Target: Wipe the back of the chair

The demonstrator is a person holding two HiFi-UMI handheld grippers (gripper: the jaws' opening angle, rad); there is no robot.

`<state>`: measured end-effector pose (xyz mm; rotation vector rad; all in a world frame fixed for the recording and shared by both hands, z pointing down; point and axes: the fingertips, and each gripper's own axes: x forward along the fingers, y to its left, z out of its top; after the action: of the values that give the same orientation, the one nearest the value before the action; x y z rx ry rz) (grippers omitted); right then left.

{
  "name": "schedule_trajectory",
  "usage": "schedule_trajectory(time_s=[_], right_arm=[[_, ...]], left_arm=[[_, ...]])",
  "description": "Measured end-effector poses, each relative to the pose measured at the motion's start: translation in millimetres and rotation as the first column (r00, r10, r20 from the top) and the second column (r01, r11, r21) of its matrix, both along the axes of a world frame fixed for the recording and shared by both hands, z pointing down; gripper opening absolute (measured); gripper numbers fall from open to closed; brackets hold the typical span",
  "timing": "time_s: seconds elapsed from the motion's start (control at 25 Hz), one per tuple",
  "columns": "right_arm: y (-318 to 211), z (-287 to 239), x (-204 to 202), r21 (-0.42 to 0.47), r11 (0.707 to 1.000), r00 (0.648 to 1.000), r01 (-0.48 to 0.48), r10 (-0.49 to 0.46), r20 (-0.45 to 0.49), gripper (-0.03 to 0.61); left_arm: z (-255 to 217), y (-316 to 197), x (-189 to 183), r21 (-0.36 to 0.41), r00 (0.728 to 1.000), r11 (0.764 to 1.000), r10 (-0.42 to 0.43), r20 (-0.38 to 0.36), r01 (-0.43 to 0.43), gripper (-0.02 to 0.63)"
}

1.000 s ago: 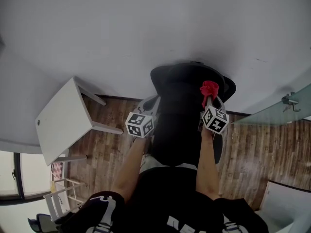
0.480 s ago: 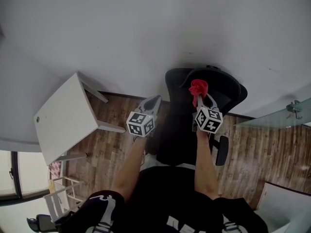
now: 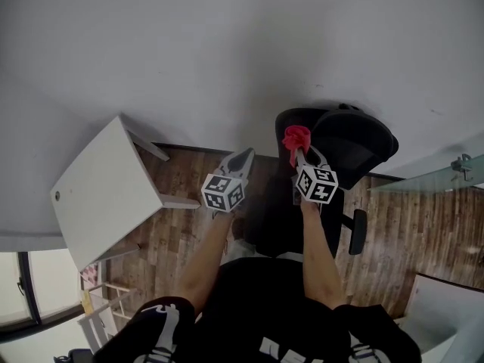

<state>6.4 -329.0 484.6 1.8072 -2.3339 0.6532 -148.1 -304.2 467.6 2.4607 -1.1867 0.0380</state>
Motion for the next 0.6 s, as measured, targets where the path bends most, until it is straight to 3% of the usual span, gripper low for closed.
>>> schedule_trajectory(time_s=[0.32,0.6], right_arm=[[-23.3,61.0,-37.4,-0.068,0.997,0.999,-0.032,0.032,-0.001,0.071],[-42.5,106.2,-29.6,-0.078,0.994,0.997,-0.074,0.071,-0.044,0.069]], left_arm=[[24.9,-22.7,-28.6,-0.014,0.998,0.998,0.062,-0.032,-0.062,0.025],[51.9,-37.7,-35.6,-0.041,0.995,0.994,0.099,-0.02,-0.1,0.025]])
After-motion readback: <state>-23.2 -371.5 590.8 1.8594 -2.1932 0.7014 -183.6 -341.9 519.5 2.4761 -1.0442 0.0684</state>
